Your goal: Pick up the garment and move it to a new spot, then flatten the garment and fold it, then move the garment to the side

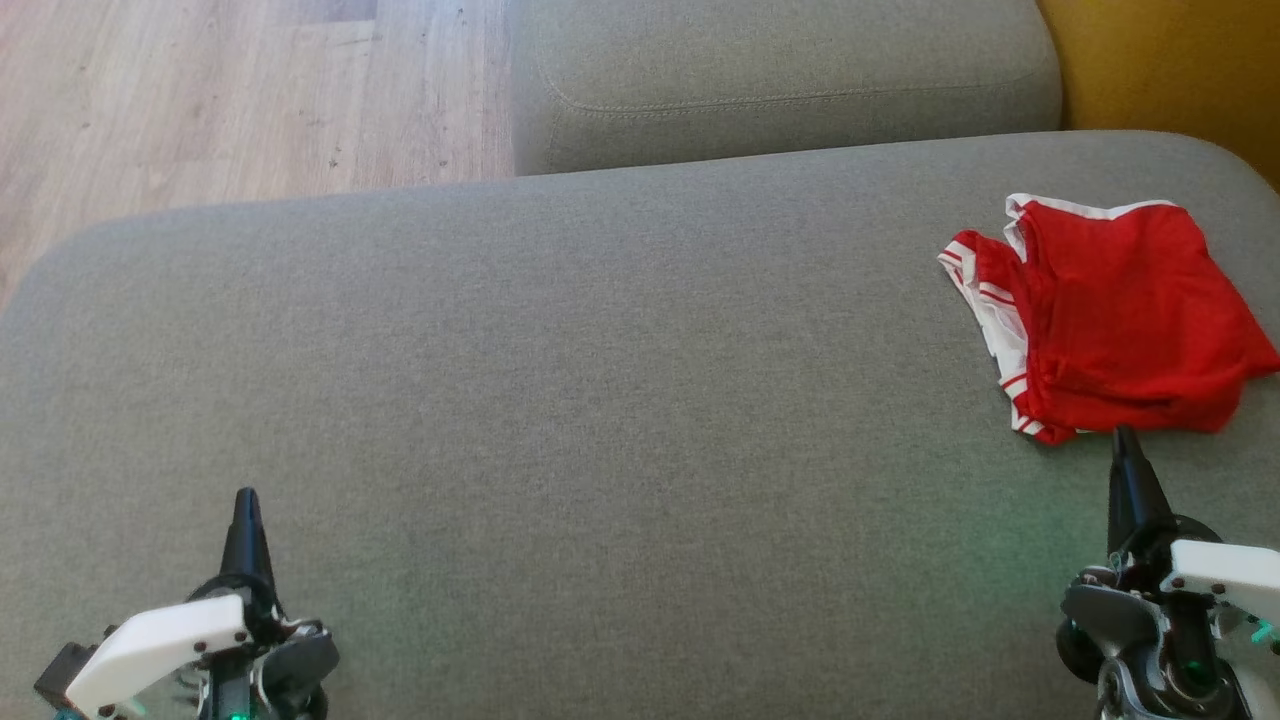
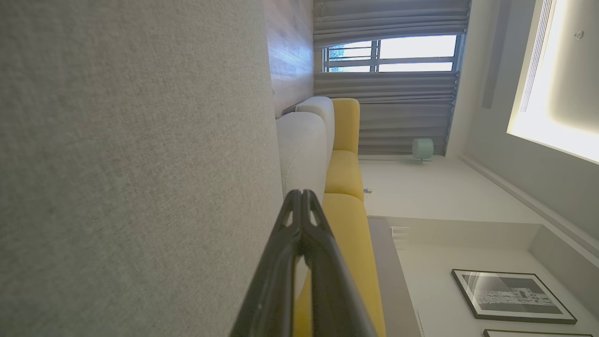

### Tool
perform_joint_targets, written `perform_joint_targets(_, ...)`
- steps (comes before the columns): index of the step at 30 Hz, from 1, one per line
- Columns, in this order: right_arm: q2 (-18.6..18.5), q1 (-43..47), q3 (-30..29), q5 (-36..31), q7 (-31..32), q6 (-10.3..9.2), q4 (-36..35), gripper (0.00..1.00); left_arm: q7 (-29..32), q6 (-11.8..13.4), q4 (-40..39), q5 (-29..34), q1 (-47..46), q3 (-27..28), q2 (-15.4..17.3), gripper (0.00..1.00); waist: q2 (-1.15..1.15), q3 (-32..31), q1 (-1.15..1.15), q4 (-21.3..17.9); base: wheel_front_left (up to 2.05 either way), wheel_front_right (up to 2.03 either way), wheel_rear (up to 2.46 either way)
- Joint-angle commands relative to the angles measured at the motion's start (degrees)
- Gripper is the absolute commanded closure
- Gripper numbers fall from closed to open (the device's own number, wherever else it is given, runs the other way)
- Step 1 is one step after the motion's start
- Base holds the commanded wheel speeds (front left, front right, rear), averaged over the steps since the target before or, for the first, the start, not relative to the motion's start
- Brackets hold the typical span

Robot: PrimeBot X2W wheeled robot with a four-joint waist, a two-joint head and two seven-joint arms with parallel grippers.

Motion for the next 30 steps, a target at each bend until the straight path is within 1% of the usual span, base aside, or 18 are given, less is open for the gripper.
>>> perform_joint_targets(1, -0.59, -2.95, 1.05, 0.35, 0.31, 0.45, -2.21, 1.0, 0.21, -0.41, -1.61, -0.28, -2.94, 2.13, 0.45, 1.0, 0.0, 0.0, 0.0, 0.0, 0.0, 0.0, 0.0)
perform_joint_targets(30, -0.42, -2.98, 0.8, 0.14, 0.51, 0.45, -2.2, 1.0, 0.22, -0.41, -1.62, -0.26, -2.94, 2.14, 0.44, 1.0, 0.0, 0.0, 0.0, 0.0, 0.0, 0.0, 0.0)
